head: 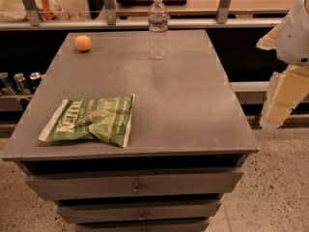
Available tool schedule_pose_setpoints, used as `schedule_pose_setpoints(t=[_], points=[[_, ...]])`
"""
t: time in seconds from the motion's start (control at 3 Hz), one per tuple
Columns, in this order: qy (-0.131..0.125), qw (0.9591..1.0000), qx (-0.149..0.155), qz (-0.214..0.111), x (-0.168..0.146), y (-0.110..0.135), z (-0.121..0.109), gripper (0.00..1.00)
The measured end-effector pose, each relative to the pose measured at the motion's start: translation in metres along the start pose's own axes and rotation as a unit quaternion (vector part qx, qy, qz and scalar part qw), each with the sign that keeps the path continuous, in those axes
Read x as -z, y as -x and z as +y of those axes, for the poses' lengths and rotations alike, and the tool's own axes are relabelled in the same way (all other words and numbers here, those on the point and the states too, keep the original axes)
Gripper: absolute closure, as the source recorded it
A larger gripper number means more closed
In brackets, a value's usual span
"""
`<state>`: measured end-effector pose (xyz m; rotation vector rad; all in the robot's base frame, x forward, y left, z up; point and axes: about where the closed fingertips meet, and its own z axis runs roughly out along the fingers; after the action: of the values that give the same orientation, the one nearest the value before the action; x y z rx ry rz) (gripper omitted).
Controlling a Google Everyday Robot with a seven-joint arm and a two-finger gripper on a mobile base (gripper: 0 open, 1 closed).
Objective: Move water bottle near green jalapeno chip bag
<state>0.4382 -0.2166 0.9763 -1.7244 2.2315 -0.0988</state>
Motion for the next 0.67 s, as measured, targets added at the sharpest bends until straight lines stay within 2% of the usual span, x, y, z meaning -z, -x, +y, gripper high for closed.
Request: schedule_pose_setpoints(t=[0.33,0.67], points=[[0.0,1.0,0.0,0.0,0.0,0.0,0.0,0.0],[-0.011,0.9999,-0.003,-0.011,-0.002,0.004,-0.017,0.0]])
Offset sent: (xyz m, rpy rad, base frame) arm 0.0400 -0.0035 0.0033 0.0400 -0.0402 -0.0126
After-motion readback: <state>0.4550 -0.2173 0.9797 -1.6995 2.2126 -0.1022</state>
